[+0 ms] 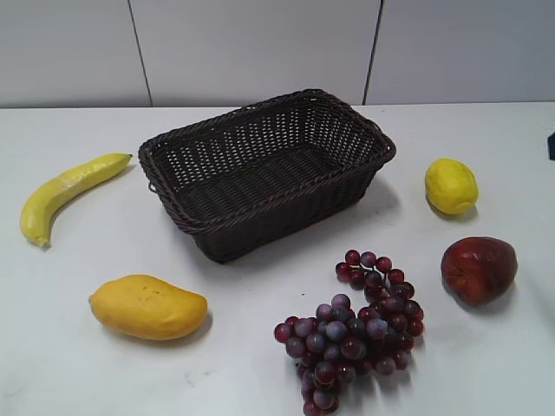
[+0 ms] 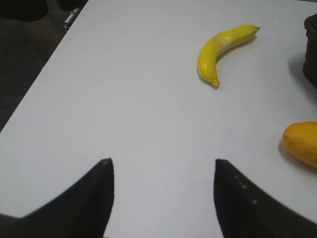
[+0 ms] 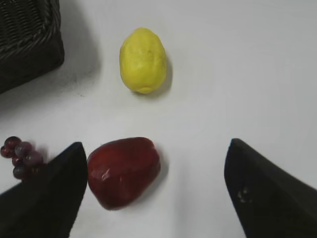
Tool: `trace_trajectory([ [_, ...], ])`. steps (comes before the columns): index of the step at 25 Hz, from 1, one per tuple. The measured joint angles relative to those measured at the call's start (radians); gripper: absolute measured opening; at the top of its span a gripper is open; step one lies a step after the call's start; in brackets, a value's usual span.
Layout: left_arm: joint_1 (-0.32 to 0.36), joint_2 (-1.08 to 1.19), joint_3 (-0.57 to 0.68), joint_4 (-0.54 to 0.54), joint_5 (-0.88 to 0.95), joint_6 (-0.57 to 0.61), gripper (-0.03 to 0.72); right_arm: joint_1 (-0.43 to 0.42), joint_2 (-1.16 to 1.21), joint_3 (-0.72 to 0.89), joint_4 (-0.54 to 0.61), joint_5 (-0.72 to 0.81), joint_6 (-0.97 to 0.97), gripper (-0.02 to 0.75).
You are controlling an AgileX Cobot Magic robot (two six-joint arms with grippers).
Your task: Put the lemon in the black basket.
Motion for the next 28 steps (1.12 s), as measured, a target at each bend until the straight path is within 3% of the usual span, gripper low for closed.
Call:
trace_trajectory([
  [17, 0.000, 0.000, 0.000, 0.000, 0.000, 0.000, 0.472, 0.000, 0.719, -0.567, 0.061, 0.131, 0.000, 0.653],
  [28, 0.000, 0.000, 0.000, 0.000, 0.000, 0.000, 0.472, 0.018, 0.952, -0.647, 0.073, 0.166, -0.034, 0.636],
])
